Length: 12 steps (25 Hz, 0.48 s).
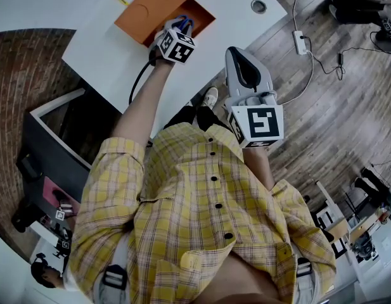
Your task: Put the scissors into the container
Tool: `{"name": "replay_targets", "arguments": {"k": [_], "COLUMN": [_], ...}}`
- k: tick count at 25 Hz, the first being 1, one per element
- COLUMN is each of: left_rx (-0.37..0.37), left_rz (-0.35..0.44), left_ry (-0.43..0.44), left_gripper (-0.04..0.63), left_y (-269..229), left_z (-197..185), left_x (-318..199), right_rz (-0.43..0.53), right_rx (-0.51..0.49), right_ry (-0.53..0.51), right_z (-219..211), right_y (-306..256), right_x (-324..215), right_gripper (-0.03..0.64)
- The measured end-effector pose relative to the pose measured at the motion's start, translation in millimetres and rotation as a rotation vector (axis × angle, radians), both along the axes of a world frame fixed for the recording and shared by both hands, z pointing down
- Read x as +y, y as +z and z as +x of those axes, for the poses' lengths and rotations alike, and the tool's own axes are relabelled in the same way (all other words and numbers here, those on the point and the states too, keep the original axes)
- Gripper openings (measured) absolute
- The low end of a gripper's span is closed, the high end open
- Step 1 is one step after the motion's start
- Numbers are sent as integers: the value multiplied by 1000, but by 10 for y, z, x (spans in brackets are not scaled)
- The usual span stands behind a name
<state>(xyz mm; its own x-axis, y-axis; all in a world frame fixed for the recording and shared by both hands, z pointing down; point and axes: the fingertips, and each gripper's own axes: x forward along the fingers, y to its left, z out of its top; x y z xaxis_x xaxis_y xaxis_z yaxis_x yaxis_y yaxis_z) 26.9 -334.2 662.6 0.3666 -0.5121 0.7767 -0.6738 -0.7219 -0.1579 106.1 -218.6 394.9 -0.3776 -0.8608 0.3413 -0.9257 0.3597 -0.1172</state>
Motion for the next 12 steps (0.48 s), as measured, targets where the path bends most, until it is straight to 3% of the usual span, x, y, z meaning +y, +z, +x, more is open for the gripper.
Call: {"name": "replay_targets", "arguments": {"k": [8, 12], "left_rx": [73, 94], "left_rz": [44, 80], "left_ry": [-67, -99], "left_gripper": [55, 3], "left_y": [-319, -520], "left_z": [-36, -120], "left_x": [167, 214], "right_rz": [11, 29], "right_rx": [-3, -7], "right_ry": [-13, -31], "right_z": [-24, -101], "right_y": [-49, -114], "right_x": [150, 200], "right_gripper": [5, 5]}}
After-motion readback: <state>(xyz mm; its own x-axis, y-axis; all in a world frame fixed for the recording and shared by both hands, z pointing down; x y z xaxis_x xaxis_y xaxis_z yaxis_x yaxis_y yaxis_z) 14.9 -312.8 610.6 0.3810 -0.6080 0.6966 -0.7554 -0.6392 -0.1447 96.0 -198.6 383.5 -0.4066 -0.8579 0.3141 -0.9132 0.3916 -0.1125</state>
